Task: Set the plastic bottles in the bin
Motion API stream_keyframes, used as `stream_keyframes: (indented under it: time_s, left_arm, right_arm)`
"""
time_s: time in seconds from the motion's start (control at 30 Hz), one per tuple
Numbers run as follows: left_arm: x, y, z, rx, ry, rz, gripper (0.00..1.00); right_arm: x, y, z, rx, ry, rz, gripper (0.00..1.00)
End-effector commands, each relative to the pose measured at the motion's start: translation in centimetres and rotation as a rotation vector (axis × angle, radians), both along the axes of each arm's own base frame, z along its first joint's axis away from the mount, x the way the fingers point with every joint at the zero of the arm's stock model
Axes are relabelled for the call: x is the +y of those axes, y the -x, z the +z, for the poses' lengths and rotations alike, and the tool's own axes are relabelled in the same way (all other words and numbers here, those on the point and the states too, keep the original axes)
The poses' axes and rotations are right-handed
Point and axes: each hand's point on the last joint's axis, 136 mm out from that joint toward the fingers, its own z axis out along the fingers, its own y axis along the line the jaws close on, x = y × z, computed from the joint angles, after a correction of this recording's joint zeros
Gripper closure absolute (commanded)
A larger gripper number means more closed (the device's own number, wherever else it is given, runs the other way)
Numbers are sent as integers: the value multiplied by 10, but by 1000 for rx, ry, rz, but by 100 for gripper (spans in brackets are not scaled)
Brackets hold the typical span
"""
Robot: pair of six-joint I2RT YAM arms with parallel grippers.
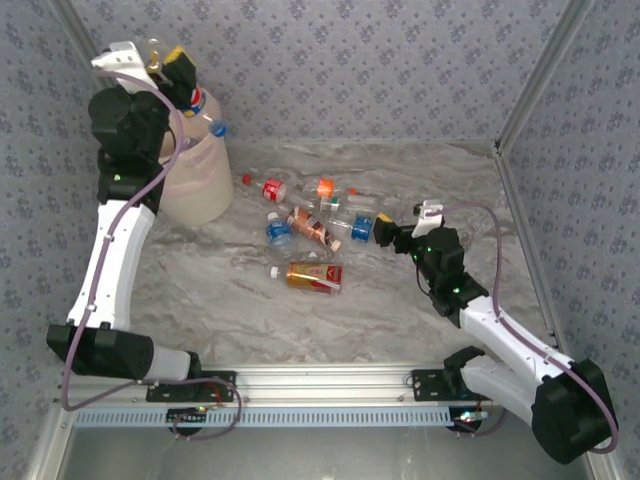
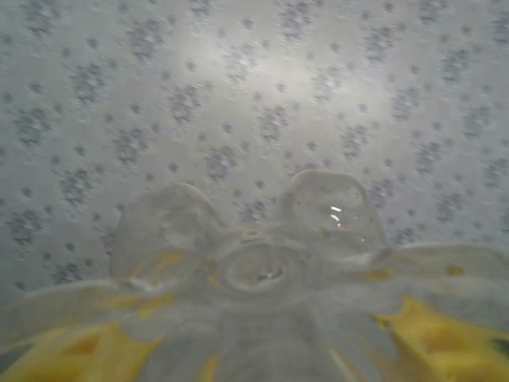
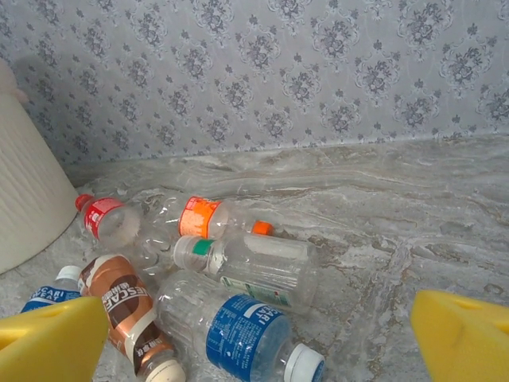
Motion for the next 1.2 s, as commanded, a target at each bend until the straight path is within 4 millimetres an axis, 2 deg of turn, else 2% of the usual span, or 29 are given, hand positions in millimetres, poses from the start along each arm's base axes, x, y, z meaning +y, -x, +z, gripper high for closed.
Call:
stream_keyframes:
  time_s: [0.0, 0.17, 0.27, 0.4, 0.6, 0.77, 0.87, 1.03, 1.07, 1.17]
  left_arm:
    - [23, -27, -7, 16, 36, 52, 48]
    - [52, -69, -34, 82, 0, 142, 47]
    - [67, -93, -56, 163, 40, 137, 47]
    - [52, -115, -97, 277, 61, 25, 44]
    - [52, -130, -158, 397, 91, 16, 41]
    - [36, -138, -188, 480, 94, -85, 34]
    - [27, -139, -193, 530, 93, -138, 27]
    - [26, -129, -185, 579, 79, -123, 10]
    - [26, -125, -170, 563, 72, -112, 8]
    - [18, -114, -156, 574, 54, -104, 4]
  right_arm:
    - [-3, -2, 2, -4, -33, -20, 0]
    - [-2, 0, 2, 1, -39, -11, 0]
    - [-3, 1, 0, 10, -35, -13, 0]
    - [-5, 0, -3, 17, -49, -28, 0]
    - [-3, 0, -4, 45, -43, -15, 0]
    - [-3, 1, -11, 97, -24, -16, 0]
    - [-3, 2, -15, 115, -18, -14, 0]
    - [-4, 1, -18, 132, -14, -16, 0]
    - [-4, 1, -18, 131, -20, -21, 0]
    - [-5, 0, -19, 120, -24, -28, 0]
